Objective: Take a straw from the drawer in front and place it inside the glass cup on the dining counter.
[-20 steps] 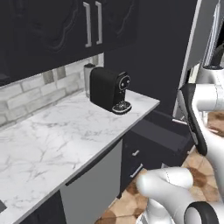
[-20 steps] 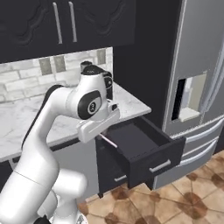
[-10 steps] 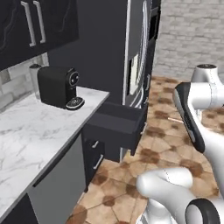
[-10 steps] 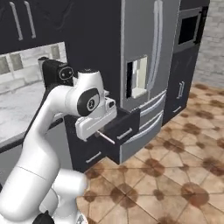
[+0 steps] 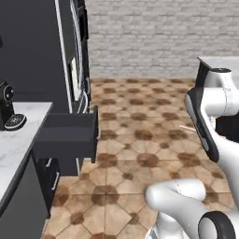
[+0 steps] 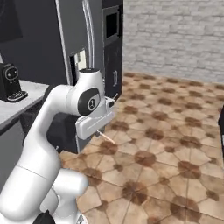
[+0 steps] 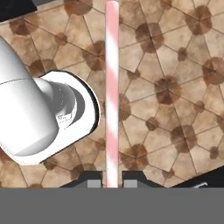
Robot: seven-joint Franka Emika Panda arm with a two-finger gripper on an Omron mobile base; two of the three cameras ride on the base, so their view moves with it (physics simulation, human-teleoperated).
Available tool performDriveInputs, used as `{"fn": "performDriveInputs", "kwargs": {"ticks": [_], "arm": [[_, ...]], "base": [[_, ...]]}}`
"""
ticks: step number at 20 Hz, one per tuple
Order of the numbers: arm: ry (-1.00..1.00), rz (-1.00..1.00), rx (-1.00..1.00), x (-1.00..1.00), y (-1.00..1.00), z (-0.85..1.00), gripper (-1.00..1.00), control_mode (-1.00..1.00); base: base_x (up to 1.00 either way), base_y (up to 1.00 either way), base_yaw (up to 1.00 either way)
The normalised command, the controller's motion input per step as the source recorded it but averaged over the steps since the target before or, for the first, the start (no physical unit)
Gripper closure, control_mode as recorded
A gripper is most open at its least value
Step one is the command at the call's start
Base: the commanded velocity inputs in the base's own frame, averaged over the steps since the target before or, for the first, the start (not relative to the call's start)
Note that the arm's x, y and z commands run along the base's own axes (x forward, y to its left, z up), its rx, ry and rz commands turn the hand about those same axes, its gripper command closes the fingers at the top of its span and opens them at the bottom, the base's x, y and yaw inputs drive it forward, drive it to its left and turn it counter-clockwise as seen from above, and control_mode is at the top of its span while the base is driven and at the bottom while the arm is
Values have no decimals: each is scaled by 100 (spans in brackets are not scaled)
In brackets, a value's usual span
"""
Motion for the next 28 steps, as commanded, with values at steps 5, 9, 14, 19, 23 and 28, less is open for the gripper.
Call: {"fn": "performDriveInputs", "kwargs": {"ticks": [5, 9, 14, 19, 23, 28], "arm": [[0, 0, 0, 0, 0, 0, 100, 100], [0, 0, 0, 0, 0, 0, 100, 100], [0, 0, 0, 0, 0, 0, 100, 100], [0, 0, 0, 0, 0, 0, 100, 100], [0, 0, 0, 0, 0, 0, 100, 100], [0, 0, 0, 0, 0, 0, 100, 100]], "base": [[-30, -1, -62], [-12, 0, -60], [-12, 0, -59], [-11, 0, -58], [-7, 0, -56], [0, 0, -54]]}}
